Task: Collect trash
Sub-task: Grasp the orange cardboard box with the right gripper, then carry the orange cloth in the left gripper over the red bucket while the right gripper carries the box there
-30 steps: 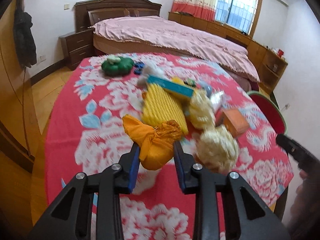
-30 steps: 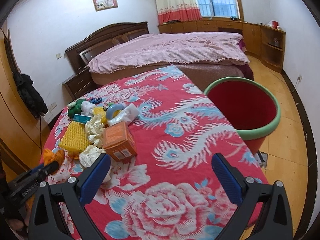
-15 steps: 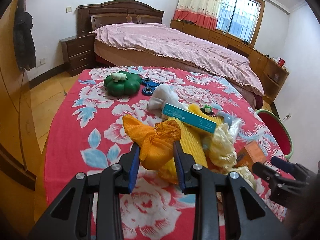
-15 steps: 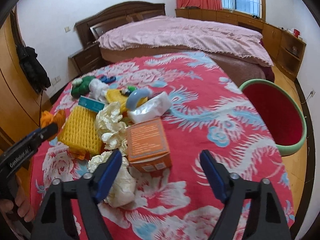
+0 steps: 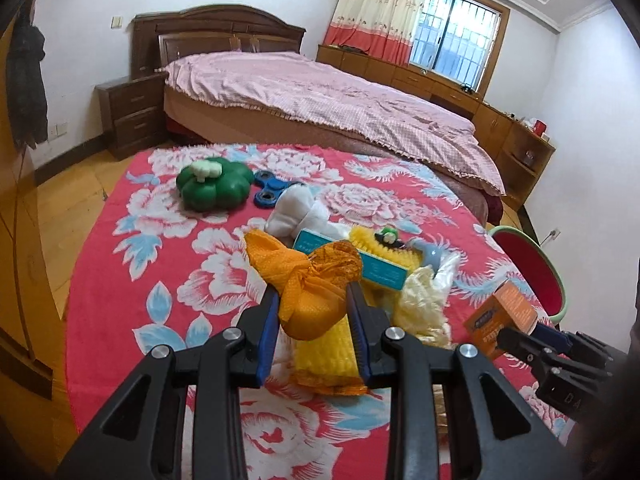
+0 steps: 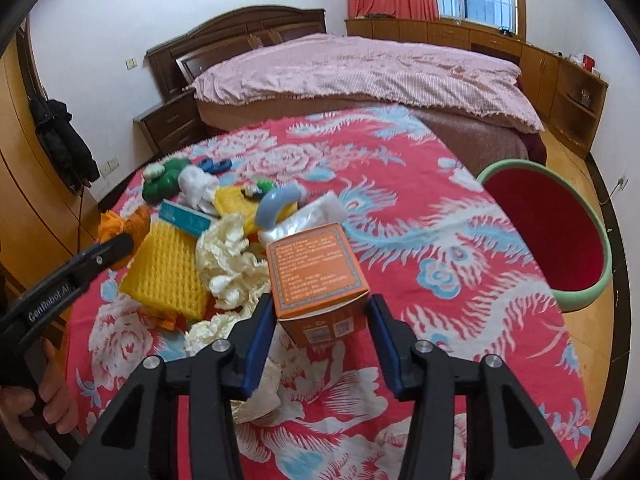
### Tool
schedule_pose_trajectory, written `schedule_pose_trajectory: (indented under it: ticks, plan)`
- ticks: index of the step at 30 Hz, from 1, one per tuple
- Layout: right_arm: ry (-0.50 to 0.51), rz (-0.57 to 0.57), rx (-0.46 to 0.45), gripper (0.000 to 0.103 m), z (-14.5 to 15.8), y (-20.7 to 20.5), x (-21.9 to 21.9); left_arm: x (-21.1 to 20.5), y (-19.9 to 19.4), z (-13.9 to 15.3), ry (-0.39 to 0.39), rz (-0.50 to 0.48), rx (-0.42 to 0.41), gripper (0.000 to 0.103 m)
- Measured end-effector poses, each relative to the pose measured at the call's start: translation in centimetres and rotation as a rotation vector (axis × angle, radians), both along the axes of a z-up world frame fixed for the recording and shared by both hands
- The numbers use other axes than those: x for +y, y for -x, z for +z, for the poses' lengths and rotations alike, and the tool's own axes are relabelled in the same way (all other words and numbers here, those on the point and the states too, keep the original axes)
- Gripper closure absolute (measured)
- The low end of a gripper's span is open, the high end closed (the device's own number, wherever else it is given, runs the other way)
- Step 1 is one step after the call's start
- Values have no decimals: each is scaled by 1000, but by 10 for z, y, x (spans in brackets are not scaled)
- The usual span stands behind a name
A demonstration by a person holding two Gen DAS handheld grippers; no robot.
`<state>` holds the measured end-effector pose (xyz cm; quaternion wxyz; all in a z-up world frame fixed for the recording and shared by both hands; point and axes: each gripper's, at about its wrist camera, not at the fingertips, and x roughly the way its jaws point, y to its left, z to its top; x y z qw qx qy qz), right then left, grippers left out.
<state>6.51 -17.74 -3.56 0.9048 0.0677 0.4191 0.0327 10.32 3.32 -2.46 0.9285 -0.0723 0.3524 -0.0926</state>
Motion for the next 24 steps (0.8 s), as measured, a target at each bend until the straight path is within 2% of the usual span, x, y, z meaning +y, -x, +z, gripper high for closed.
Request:
schedule_pose_trajectory:
  ticks: [4,12,15,24]
  plan:
    - [-11,4,-24,53,9,5,-9,-8,7,14,-4,-3,-12,71]
    - [-43,10,-61,53,27,8,-44,-42,9,32,10,-54,38,71]
    - [-52,7,-61,53,31,7,-62,-59,4,37,34,-82,66,71]
    - [-64,-81,-93,53,41,10,-135,-134,-14,51,17,-178,94,71]
